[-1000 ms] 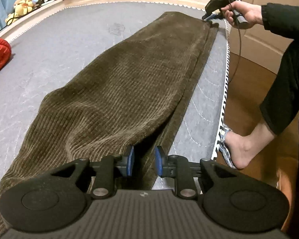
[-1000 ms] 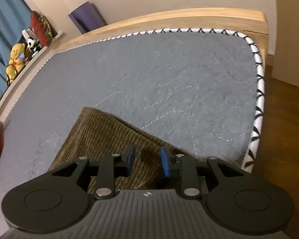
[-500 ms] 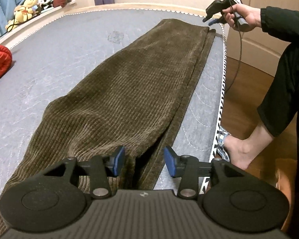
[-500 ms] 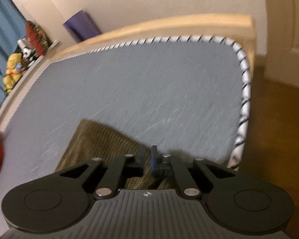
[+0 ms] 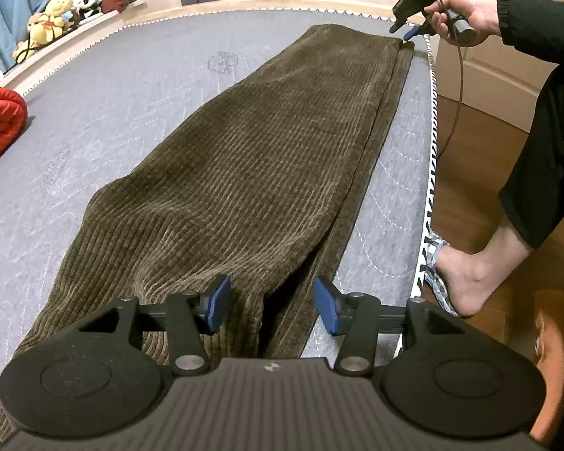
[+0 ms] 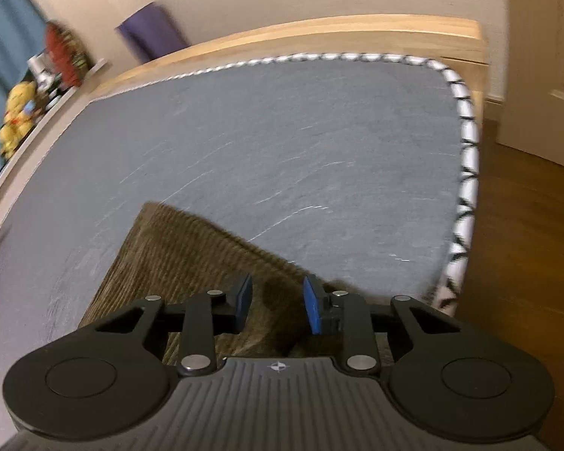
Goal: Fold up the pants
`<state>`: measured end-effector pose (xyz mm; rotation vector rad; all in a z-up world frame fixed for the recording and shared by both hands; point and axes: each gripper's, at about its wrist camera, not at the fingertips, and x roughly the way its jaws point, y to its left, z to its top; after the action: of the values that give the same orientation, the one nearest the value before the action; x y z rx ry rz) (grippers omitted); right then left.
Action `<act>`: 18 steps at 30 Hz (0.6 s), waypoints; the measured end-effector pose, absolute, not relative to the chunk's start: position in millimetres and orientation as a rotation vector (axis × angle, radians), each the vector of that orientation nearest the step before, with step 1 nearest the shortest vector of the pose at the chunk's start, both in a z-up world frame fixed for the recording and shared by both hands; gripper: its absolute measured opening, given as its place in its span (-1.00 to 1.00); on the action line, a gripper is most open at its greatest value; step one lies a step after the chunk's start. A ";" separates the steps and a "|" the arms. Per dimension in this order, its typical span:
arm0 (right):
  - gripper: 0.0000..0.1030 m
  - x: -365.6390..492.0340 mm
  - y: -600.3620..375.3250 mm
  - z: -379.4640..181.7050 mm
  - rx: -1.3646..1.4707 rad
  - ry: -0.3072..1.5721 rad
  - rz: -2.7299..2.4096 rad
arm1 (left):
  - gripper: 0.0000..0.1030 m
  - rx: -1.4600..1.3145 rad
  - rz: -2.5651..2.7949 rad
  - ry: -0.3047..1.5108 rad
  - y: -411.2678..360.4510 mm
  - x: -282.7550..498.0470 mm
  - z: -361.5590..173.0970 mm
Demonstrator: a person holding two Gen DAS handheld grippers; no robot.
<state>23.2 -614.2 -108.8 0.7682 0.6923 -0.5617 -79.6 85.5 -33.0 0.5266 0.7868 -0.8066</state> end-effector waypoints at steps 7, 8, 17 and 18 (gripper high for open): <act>-0.24 34.8 -609.6 -123.9 0.722 0.745 -0.513 | 0.14 0.547 -0.771 0.788 81.9 -73.8 -39.7; -0.43 34.7 -610.8 -124.1 0.723 0.737 -0.522 | 0.14 0.550 -0.762 0.789 81.2 -72.7 -41.5; -0.87 -0.3 -614.4 -59.6 0.801 0.472 -0.521 | -0.74 0.600 -0.745 0.786 83.1 -70.8 -39.1; -0.87 -4.2 -614.9 -53.5 0.781 0.457 -0.546 | -0.74 0.597 -0.762 0.782 84.0 -73.3 -34.9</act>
<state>-4.2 -614.9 -53.5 0.7806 0.4574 -0.5463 -73.3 84.0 -34.9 0.5974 0.7824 -0.7618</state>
